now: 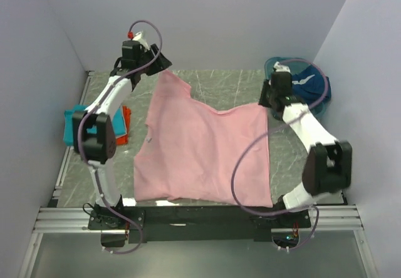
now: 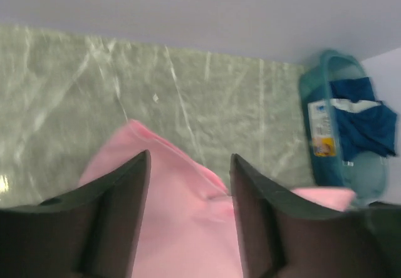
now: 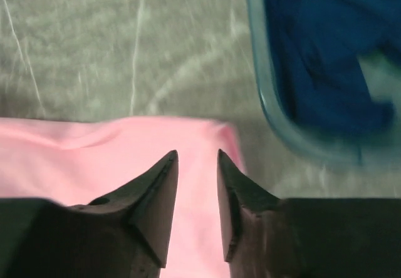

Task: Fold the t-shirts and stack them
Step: Flatten the tshirt out

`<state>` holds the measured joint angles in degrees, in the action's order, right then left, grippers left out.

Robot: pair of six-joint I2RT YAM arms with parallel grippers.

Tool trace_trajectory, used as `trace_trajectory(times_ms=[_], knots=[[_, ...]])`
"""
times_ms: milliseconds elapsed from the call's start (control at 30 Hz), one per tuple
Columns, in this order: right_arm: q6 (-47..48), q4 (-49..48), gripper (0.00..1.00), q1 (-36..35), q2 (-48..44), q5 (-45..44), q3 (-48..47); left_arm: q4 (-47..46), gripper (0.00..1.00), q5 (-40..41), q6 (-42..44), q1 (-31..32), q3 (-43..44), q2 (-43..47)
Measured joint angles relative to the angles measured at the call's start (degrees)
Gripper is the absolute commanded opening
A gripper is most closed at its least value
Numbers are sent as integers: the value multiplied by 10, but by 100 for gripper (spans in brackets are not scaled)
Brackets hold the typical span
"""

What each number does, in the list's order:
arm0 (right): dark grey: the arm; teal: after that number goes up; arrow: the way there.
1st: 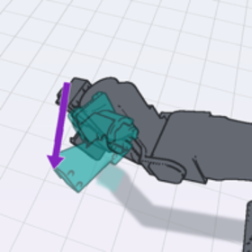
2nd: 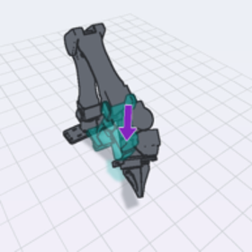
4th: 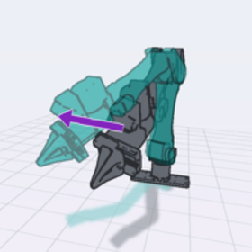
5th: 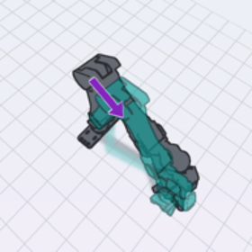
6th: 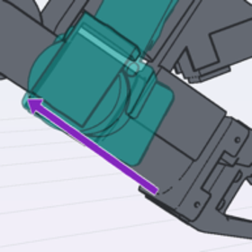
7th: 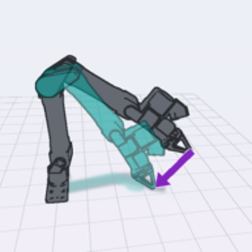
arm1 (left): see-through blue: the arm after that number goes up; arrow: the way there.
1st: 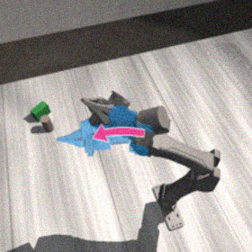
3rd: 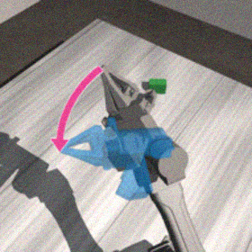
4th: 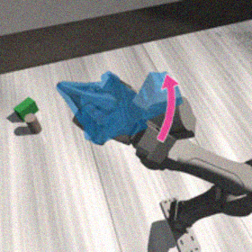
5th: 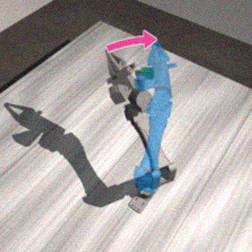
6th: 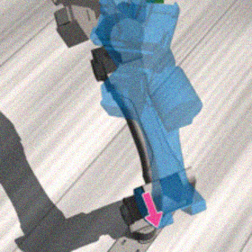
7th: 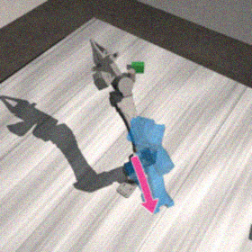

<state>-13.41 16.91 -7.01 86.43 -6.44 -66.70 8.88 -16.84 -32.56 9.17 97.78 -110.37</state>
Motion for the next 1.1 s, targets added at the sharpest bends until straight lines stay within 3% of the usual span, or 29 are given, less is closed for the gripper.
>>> trace_trajectory(times_ms=[100, 200, 600, 900, 1100], knots=[[7, 7, 52, 0, 84, 17, -81, -13, 86, -11, -20, -2, 60, -80], [11, 19, 55, 0, 89, 31, -86, -25, 88, -18, -42, -2, 43, -92], [-11, 27, 59, -6, -127, 71, 5, -22, 89, 7, -59, 22, -158, 74], [-56, 29, 59, -84, -86, 122, 96, 0, 89, 32, -75, 31, -282, 123], [-98, 17, 58, -94, -40, 161, 118, 31, 89, 47, -78, 32, -305, 114]])
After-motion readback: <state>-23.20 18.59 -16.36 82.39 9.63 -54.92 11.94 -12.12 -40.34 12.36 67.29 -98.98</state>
